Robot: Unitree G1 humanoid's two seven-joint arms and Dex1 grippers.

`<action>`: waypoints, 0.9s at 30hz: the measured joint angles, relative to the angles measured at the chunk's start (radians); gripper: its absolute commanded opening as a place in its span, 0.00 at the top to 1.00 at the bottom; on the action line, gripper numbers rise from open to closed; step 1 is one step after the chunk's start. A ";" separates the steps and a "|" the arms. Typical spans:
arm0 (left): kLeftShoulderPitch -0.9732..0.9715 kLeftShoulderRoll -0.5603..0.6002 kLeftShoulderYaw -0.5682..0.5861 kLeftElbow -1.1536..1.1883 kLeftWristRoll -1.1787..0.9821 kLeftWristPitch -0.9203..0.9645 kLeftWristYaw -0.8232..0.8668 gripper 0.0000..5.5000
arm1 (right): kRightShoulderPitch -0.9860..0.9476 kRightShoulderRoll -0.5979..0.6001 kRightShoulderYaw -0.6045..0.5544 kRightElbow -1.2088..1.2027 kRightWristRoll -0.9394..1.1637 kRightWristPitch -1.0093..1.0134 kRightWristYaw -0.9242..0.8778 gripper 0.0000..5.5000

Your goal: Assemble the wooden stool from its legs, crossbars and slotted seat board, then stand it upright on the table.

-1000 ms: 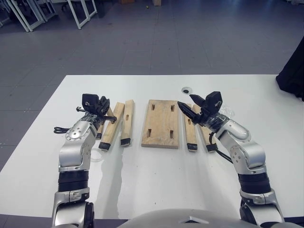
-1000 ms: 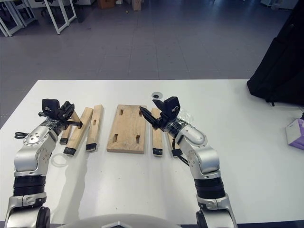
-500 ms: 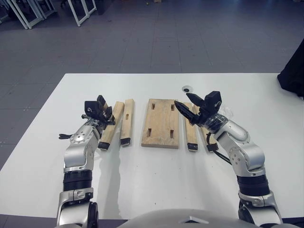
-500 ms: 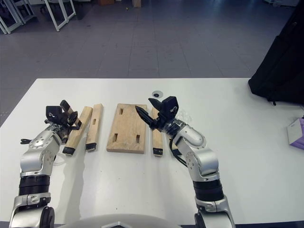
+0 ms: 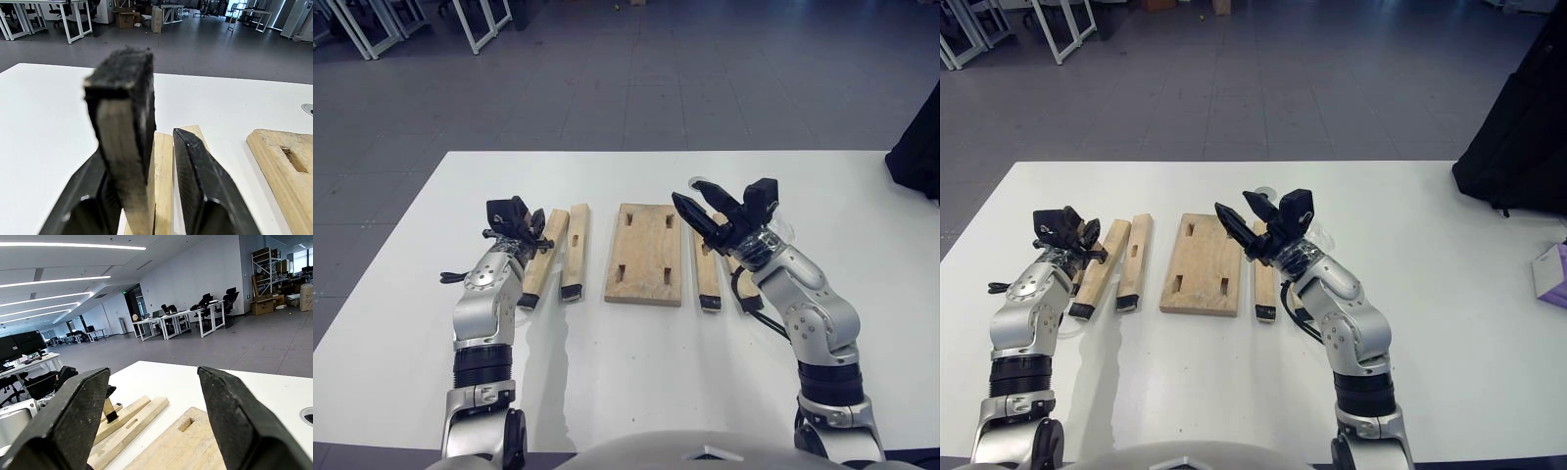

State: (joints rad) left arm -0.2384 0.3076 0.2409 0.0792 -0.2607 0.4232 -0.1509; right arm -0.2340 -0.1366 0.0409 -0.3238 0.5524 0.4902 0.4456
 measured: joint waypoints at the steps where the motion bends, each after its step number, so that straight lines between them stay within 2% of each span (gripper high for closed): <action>1: 0.000 -0.002 0.004 0.000 -0.004 0.000 0.000 0.72 | 0.000 0.000 0.000 0.000 0.000 0.000 0.000 0.41; 10: -0.003 -0.016 0.083 -0.036 -0.051 -0.038 0.005 0.72 | -0.044 0.013 -0.026 0.008 0.034 0.013 -0.023 0.41; 27: -0.068 0.012 0.106 -0.100 -0.043 -0.103 0.018 0.72 | -0.091 0.042 -0.036 0.032 0.069 0.014 -0.052 0.41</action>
State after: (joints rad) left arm -0.3065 0.3196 0.3473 -0.0208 -0.3041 0.3199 -0.1328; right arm -0.3245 -0.0944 0.0047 -0.2915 0.6209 0.5044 0.3935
